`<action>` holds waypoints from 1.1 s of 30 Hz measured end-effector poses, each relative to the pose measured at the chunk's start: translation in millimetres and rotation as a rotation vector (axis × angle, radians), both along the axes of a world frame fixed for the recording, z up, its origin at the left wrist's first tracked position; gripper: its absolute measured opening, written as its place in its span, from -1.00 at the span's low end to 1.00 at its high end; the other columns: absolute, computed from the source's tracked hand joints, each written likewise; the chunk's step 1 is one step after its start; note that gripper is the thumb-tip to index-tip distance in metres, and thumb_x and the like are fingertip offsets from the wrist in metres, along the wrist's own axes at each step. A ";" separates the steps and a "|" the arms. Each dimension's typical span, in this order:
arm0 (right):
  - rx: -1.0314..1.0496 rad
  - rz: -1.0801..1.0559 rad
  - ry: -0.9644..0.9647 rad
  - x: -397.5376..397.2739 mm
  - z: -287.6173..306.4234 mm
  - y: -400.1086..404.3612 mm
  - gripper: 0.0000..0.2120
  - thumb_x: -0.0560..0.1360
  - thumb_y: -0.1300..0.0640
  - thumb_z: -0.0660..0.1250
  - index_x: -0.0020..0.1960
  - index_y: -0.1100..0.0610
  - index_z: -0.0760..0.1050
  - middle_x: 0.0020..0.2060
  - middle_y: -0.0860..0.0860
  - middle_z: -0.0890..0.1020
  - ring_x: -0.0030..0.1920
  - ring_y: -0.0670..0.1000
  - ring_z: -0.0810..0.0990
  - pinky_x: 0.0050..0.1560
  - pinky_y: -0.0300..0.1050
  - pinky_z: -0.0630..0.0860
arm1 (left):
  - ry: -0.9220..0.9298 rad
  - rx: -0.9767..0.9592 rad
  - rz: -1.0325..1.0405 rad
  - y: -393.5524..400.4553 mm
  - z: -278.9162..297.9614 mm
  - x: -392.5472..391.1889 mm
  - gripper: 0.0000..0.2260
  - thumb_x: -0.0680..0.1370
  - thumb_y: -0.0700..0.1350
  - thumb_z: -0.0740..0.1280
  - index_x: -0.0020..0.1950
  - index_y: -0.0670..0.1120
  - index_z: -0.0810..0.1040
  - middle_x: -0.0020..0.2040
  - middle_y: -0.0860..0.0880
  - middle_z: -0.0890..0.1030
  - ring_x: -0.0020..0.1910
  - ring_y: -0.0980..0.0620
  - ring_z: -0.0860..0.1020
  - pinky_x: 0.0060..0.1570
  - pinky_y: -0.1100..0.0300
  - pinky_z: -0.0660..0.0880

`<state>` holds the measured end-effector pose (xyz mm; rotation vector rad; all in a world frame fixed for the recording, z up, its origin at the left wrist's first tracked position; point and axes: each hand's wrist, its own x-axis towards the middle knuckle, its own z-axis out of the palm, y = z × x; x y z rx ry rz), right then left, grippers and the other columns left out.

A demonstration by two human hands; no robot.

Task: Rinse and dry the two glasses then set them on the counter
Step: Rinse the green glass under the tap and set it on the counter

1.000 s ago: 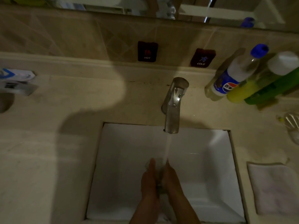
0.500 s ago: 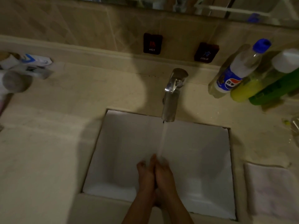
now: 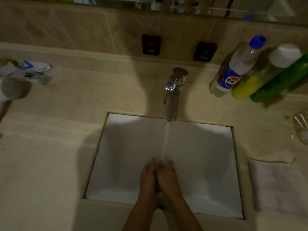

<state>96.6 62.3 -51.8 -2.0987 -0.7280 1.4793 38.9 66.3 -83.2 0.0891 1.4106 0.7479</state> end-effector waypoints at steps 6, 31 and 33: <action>0.106 0.079 -0.235 -18.5 -0.4 -9.3 -0.41 0.59 -0.04 0.14 0.56 0.10 0.10 0.49 0.06 0.30 0.45 0.10 0.35 0.45 0.04 0.29 | -0.343 -0.122 0.031 2.9 -0.1 -9.9 -0.35 0.39 0.18 0.50 0.33 -0.21 0.60 0.24 -0.24 0.62 0.35 -0.15 0.49 0.51 0.06 0.27; 0.147 -0.063 0.083 8.7 13.1 -19.3 -0.51 0.62 -0.08 0.17 0.52 -0.09 0.17 0.38 -0.11 0.35 0.32 -0.06 0.42 0.26 -0.25 0.36 | -0.442 -0.212 0.197 22.5 5.3 -3.7 -0.47 0.61 0.20 0.28 0.21 -0.28 0.58 -0.15 -0.26 0.70 -0.24 -0.18 0.72 -0.34 0.02 0.67; 0.180 0.007 0.069 18.2 11.9 -20.4 -0.46 0.58 -0.09 0.24 0.51 -0.10 0.18 0.38 -0.12 0.37 0.33 -0.11 0.40 0.20 -0.41 0.36 | -0.551 -0.224 0.319 26.4 13.2 -0.8 -0.54 0.65 0.13 0.24 0.05 -0.30 0.59 -0.24 -0.29 0.70 -0.36 -0.21 0.71 -0.49 0.00 0.63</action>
